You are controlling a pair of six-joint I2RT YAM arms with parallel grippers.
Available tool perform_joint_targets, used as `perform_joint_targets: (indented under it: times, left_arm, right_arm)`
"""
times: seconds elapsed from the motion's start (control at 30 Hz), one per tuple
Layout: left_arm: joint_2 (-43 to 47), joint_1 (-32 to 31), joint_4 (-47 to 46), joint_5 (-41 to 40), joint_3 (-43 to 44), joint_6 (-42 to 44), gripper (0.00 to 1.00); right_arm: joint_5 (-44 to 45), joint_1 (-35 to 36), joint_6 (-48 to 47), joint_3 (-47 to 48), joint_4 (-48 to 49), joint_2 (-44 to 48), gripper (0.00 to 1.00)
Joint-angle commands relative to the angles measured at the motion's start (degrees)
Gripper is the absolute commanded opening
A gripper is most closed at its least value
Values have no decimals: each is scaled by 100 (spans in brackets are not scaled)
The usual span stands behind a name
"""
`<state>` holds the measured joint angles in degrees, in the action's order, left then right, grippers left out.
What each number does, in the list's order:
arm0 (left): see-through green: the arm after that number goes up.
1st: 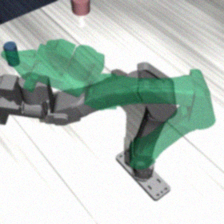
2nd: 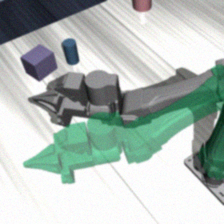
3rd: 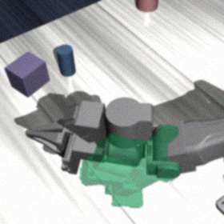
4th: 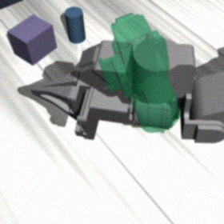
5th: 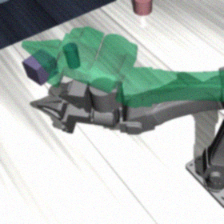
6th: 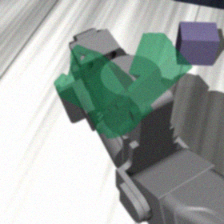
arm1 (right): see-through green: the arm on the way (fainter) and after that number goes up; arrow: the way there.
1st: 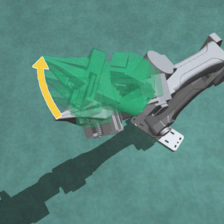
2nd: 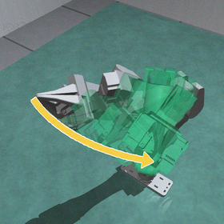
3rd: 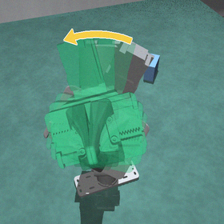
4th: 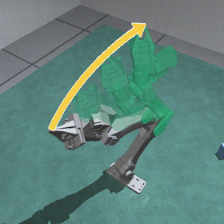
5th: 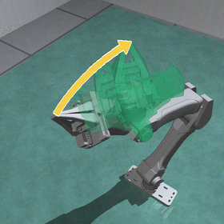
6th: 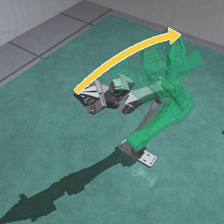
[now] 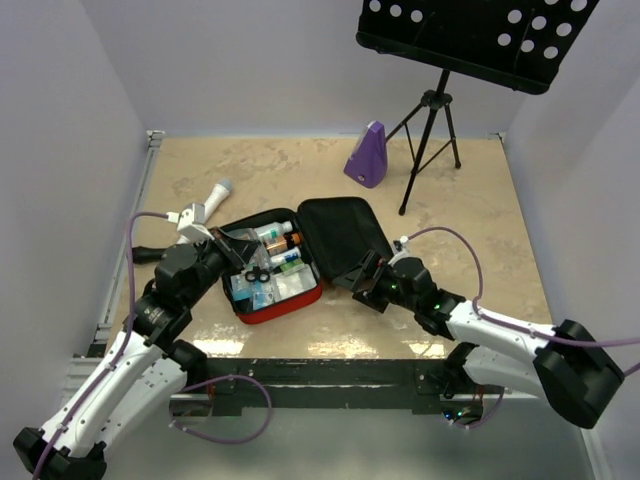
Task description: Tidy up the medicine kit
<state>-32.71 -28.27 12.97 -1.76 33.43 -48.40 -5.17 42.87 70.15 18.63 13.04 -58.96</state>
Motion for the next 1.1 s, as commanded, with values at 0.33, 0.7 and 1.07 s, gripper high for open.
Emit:
perform_joint_targets:
  times: [0.33, 0.7, 1.07]
  left_arm:
    - [54, -3, -23, -44, 137, 33, 0]
    - [107, -3, 39, -52, 129, 68, 0]
    - [80, -3, 82, -26, 208, 138, 0]
  right_arm:
    - [991, 2, 394, -149, 2009, -968, 99]
    - [1773, -24, 229, -528, 3662, -697, 99]
    - [2274, -25, -1810, 351, 3477, -310, 99]
